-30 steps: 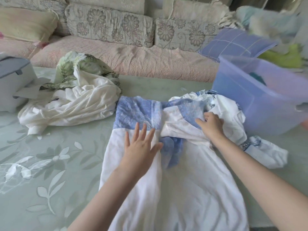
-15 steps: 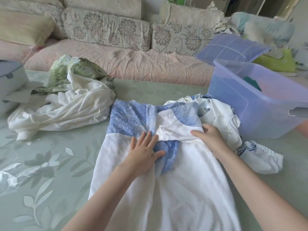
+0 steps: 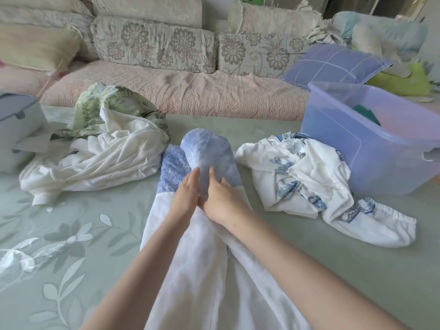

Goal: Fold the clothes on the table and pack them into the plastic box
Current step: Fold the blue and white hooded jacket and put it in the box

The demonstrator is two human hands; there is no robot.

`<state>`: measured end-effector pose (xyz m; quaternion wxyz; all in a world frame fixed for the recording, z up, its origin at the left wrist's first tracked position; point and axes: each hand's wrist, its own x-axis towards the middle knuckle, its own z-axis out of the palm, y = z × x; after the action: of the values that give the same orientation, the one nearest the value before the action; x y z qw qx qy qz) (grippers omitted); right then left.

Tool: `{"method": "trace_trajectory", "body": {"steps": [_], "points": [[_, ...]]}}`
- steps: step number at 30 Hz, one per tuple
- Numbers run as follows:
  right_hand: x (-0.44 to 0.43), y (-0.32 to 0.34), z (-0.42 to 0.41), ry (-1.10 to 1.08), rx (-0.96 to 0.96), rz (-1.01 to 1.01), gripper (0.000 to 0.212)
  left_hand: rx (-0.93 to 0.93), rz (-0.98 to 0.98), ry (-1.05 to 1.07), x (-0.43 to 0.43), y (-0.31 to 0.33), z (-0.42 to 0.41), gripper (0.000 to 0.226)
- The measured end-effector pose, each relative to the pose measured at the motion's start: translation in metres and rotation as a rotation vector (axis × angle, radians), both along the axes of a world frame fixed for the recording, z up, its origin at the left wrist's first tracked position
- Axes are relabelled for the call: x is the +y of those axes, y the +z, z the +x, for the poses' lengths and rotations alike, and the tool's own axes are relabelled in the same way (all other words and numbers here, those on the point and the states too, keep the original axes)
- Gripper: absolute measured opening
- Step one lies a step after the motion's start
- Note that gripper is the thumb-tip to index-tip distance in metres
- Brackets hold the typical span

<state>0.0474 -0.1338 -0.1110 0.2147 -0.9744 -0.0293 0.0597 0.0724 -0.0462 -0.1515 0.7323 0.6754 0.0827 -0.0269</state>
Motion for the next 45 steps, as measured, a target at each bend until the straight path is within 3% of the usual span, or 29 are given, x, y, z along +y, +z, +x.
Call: {"method": "trace_trajectory", "body": {"steps": [1, 3, 6, 8, 13, 17, 18, 20, 23, 26, 28, 30, 33, 36, 40, 45], "points": [[-0.001, 0.001, -0.004, 0.005, 0.027, 0.019, 0.082, 0.056, -0.028, -0.014, 0.003, -0.001, 0.004, 0.058], [-0.012, 0.007, -0.016, 0.016, 0.026, 0.058, 0.073, 0.127, -0.090, -0.031, 0.001, 0.001, 0.010, 0.053], [-0.042, 0.017, -0.038, 0.033, 0.016, 0.038, 0.058, 0.023, 0.128, 0.051, -0.009, 0.007, 0.026, 0.025], [-0.065, 0.023, -0.058, 0.035, 0.112, -0.037, 0.054, -0.022, 0.199, 0.075, -0.018, 0.013, 0.038, 0.017], [-0.117, 0.025, -0.107, 0.143, 0.425, -0.075, 0.049, 0.104, -0.029, -0.018, -0.039, 0.015, 0.062, 0.017], [-0.114, 0.025, -0.134, 0.150, 0.363, -0.030, 0.030, 0.126, -0.115, -0.127, -0.060, 0.018, 0.065, 0.020], [-0.107, 0.024, -0.140, 0.147, 0.333, -0.043, 0.035, 0.132, -0.087, -0.156, -0.067, 0.017, 0.067, 0.024], [-0.089, 0.029, -0.150, 0.152, 0.302, -0.087, 0.068, 0.139, -0.026, -0.210, -0.082, 0.017, 0.071, 0.030], [-0.069, 0.019, -0.151, 0.163, 0.355, -0.137, 0.078, 0.064, 0.287, -0.222, -0.102, 0.022, 0.074, 0.036], [-0.058, 0.001, -0.152, 0.245, 0.499, -0.143, 0.080, -0.151, 0.671, -0.181, -0.102, 0.019, 0.071, 0.070], [-0.054, 0.002, -0.151, 0.263, 0.571, -0.089, 0.088, -0.351, 0.818, -0.112, -0.092, 0.013, 0.070, 0.077], [-0.058, 0.005, -0.151, 0.293, 0.555, -0.047, 0.096, -0.510, 0.906, -0.068, -0.078, 0.012, 0.072, 0.077], [-0.066, 0.015, -0.146, 0.316, 0.498, 0.059, 0.068, -0.569, 0.964, -0.063, -0.050, 0.012, 0.076, 0.066], [-0.072, 0.028, -0.133, 0.304, 0.238, 0.035, 0.049, -0.524, 1.028, -0.037, -0.015, 0.004, 0.083, 0.046], [-0.073, 0.025, -0.070, 0.057, -0.082, 0.261, 0.030, -0.400, 1.044, -0.063, 0.026, -0.007, 0.085, 0.046], [-0.056, 0.003, 0.020, -0.106, -0.186, 0.248, 0.030, -0.360, 1.125, 0.022, 0.043, -0.006, 0.082, 0.046]]}}
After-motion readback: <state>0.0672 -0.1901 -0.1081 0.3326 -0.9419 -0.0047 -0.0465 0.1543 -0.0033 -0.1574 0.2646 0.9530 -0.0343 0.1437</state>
